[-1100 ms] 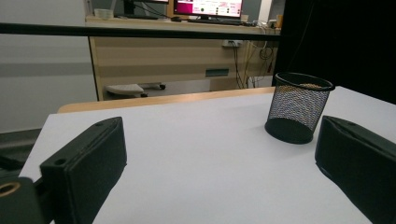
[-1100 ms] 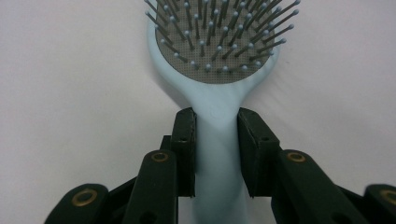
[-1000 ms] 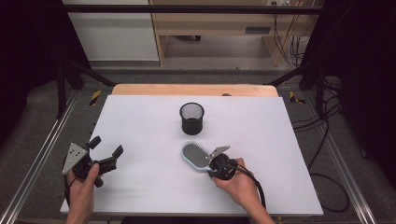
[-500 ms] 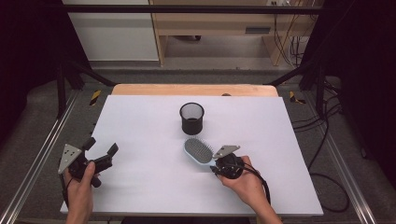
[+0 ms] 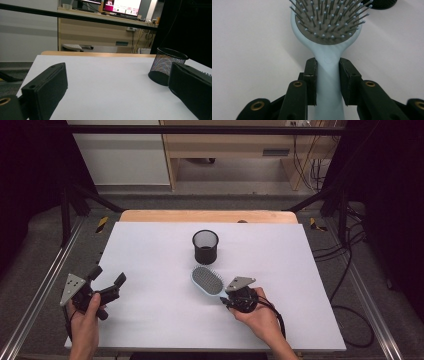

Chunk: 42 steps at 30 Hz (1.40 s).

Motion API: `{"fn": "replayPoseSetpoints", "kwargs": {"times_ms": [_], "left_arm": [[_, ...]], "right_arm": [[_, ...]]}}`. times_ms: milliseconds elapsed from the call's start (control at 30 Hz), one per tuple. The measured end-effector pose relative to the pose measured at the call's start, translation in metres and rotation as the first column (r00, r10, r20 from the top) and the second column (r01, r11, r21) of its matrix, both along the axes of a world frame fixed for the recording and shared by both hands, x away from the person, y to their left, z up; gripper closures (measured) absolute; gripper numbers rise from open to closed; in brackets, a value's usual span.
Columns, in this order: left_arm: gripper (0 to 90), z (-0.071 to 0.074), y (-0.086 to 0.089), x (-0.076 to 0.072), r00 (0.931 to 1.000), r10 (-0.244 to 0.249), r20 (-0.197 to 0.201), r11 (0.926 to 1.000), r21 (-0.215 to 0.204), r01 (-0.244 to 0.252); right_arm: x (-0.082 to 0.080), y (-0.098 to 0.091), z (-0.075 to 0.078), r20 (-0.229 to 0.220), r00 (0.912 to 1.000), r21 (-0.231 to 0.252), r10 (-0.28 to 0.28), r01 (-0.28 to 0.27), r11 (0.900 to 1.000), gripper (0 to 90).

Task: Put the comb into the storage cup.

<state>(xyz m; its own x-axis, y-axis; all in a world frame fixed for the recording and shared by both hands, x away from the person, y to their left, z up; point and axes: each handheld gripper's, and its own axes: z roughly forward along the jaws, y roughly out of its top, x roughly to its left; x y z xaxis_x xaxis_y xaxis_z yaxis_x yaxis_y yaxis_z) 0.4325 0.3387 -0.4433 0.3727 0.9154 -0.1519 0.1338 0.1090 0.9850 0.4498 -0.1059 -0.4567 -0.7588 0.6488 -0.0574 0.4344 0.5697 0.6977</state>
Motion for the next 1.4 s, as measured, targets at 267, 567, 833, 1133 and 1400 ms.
{"fn": "replayPoseSetpoints", "kwargs": {"times_ms": [267, 567, 833, 1133, 1400], "left_arm": [[2.5, 0.001, -0.002, -0.002, 0.9999, -0.012, 0.002, 0.9999, -0.005, 0.012], [1.8, 0.007, -0.014, -0.007, 0.9970, -0.077, 0.003, 0.9970, -0.008, 0.078], [1.3, 0.025, -0.037, -0.009, 0.9885, -0.148, 0.031, 0.9889, 0.013, 0.148], [1.2, 0.049, -0.087, 0.000, 0.9590, -0.279, 0.048, 0.9602, 0.015, 0.279], [1.3, 0.059, -0.131, 0.014, 0.9216, -0.388, 0.021, 0.9214, -0.020, 0.388]], "right_arm": [[0.000, -0.001, 0.001, 0.020, 0.9998, 0.026, -0.003, 0.003, 0.9996, 69.5], [-0.001, -0.009, 0.008, 0.071, 0.9968, 0.106, -0.036, 0.029, 0.9940, 69.5], [-0.001, -0.013, 0.021, 0.128, 0.9897, 0.170, -0.064, 0.042, 0.9845, 69.5], [0.010, -0.009, 0.040, 0.210, 0.9710, 0.271, -0.113, 0.053, 0.9610, 69.5], [0.012, 0.002, 0.037, 0.274, 0.9494, 0.360, -0.154, 0.047, 0.9317, 69.5]]}}
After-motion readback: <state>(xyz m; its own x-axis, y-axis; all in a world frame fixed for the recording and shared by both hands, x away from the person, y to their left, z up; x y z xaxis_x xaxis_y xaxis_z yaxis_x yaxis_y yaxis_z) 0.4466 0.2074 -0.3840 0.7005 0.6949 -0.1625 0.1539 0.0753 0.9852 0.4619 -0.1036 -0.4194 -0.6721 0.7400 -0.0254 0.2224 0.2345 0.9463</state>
